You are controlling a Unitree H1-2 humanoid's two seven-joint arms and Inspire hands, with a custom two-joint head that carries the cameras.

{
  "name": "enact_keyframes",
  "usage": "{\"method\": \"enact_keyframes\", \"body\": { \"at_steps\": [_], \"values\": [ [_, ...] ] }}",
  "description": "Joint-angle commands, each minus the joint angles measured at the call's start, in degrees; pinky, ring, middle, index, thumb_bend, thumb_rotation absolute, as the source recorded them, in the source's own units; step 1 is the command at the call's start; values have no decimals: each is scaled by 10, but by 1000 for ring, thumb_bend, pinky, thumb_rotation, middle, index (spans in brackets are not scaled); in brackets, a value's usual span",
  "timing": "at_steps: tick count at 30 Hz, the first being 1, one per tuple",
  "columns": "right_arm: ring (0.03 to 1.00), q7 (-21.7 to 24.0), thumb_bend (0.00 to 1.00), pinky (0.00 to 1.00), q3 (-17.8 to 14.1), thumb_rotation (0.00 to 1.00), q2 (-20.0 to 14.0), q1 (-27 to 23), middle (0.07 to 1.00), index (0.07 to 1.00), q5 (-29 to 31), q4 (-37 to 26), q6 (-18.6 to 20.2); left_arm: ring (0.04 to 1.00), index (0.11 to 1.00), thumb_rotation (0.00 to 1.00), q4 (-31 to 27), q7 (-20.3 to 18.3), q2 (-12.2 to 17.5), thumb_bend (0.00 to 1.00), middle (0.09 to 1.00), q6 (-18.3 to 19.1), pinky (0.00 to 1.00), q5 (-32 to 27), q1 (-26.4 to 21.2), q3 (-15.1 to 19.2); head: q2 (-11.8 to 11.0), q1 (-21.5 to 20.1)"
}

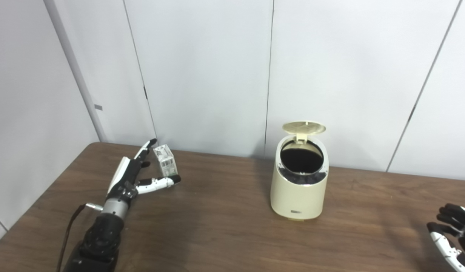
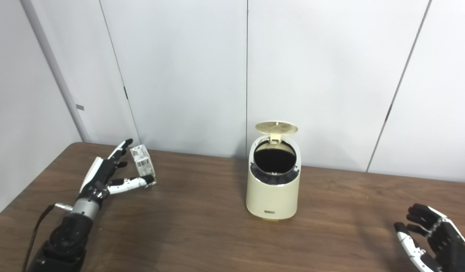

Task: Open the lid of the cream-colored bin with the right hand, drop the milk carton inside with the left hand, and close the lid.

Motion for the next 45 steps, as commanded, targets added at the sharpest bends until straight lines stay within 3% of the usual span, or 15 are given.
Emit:
{"method": "enact_keyframes", "body": {
  "at_steps": [1, 4, 9, 16, 19, 21, 23, 39, 45],
  "values": [
    [646, 4, 282, 581, 1, 26, -1, 17, 654, 641, -7, 11, -16, 974, 1000, 339, 2, 1, 12, 1000, 975, -15, 940, -12, -30, 7, 0, 2],
    [648, 8, 273, 587, 1, 7, -4, 16, 653, 635, -6, 13, -17, 977, 1000, 350, 6, -1, 12, 1000, 973, -9, 957, -18, -31, 7, -4, 8],
    [650, 12, 259, 586, 1, 0, -7, 16, 654, 634, -7, 10, -15, 961, 1000, 363, 27, 2, 11, 1000, 979, -13, 901, -27, -38, 7, -8, 22],
    [635, 15, 257, 547, -1, 33, -14, 15, 648, 630, -8, 11, -18, 977, 1000, 376, 36, 13, 9, 1000, 987, -13, 937, -14, -45, 2, -12, 45],
    [628, 15, 248, 531, -1, 97, -16, 16, 642, 621, -13, 3, -6, 976, 1000, 373, 41, 20, 7, 1000, 976, -25, 954, -9, -49, -2, -13, 55],
    [625, 11, 295, 528, -4, 256, -10, 18, 641, 611, -12, -17, 34, 976, 1000, 365, 47, 25, 7, 1000, 973, -24, 957, -2, -54, -6, -14, 57],
    [620, 12, 362, 521, -5, 368, -9, 19, 634, 599, -7, -24, 47, 956, 994, 365, 57, 28, 7, 1000, 960, -27, 924, -2, -60, -9, -14, 57],
    [606, 14, 436, 497, -5, 480, -10, 24, 622, 585, -10, -45, 82, 938, 943, 237, 101, 7, -11, 1000, 918, -10, 920, -68, -93, 0, -13, 65],
    [601, 18, 450, 484, -2, 496, -13, 25, 619, 582, -12, -37, 66, 905, 906, 223, 120, 8, -13, 1000, 878, -23, 895, -64, -104, -9, -12, 60]
  ]
}}
